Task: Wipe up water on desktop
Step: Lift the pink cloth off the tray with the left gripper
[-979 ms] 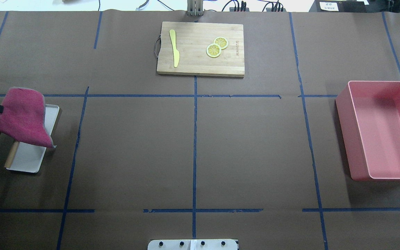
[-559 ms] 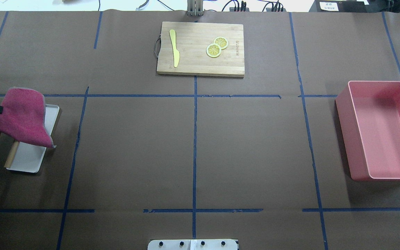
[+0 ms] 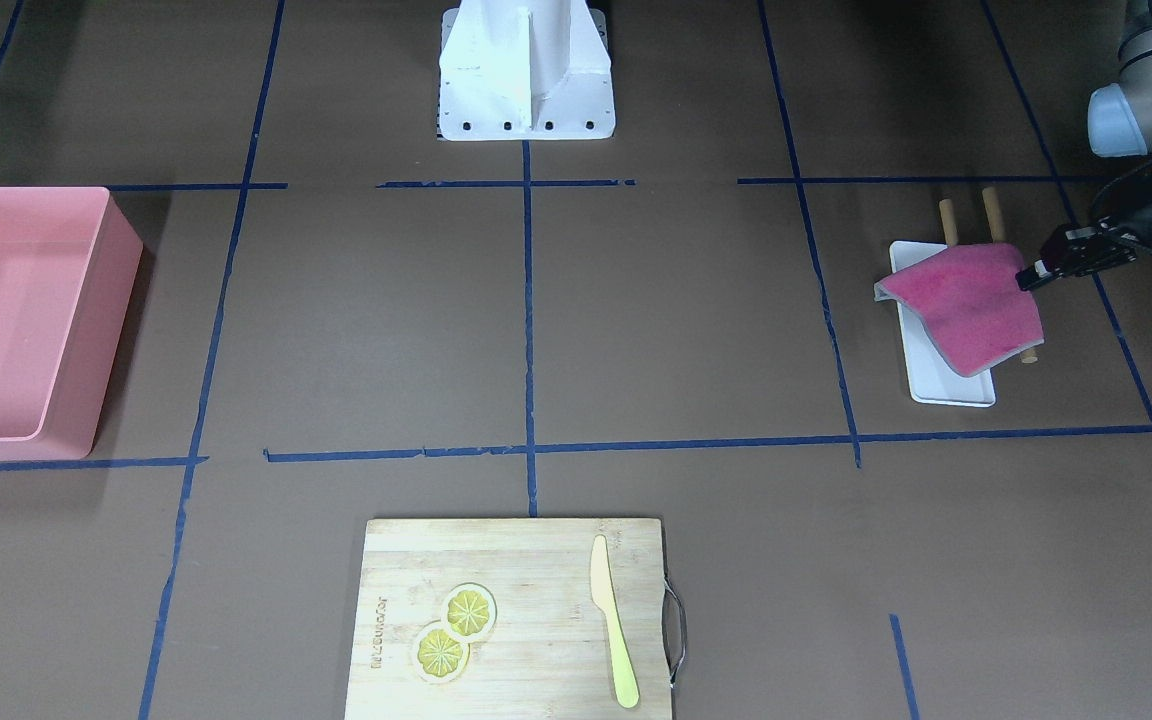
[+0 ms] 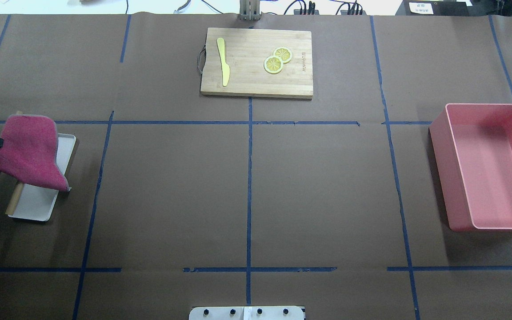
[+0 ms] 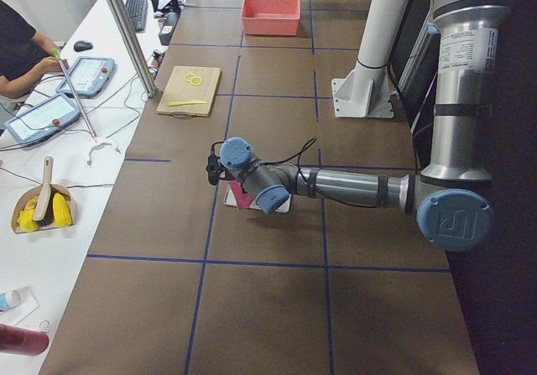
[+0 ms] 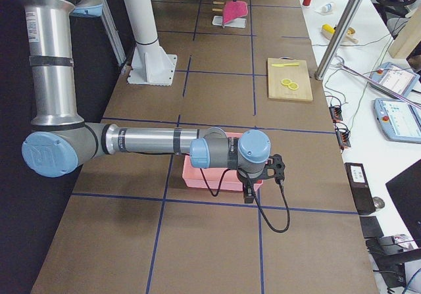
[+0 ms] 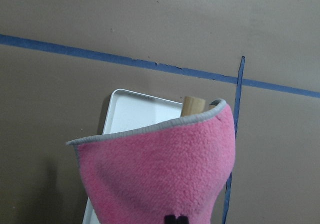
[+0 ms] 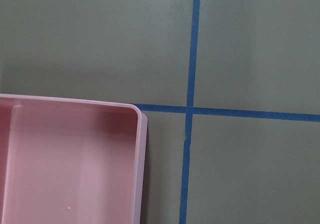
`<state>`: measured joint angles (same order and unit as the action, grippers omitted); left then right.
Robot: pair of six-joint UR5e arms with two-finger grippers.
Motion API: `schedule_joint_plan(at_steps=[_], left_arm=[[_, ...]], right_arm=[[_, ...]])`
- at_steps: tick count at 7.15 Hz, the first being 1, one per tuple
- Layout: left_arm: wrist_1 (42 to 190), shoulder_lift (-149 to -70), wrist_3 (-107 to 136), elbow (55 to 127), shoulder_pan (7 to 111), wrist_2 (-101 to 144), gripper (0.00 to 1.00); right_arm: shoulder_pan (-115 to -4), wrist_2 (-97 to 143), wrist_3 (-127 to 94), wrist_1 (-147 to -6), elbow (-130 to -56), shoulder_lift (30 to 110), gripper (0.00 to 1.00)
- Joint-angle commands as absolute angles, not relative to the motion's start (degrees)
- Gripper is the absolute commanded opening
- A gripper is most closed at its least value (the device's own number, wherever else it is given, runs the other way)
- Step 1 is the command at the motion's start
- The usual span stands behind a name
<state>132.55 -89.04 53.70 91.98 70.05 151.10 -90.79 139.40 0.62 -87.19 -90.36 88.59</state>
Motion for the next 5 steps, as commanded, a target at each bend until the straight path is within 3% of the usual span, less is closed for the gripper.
schedule_joint_plan(at_steps=[1, 3, 5], left_arm=[[131.8, -89.2, 53.7, 92.5, 72.4, 155.6, 0.00], [126.5, -92.9, 53.8, 94.1, 77.1, 160.1, 0.00], [113.3, -97.0, 54.1, 100.7, 78.0, 160.6, 0.00]], right_arm=[[-90.8, 139.6, 0.5, -87.3, -90.9, 88.6, 1.00], [-90.2, 139.6, 0.7, -87.2, -91.3, 88.2, 1.00], [-90.1, 139.6, -0.3, -83.8, -91.1, 88.4, 1.00]])
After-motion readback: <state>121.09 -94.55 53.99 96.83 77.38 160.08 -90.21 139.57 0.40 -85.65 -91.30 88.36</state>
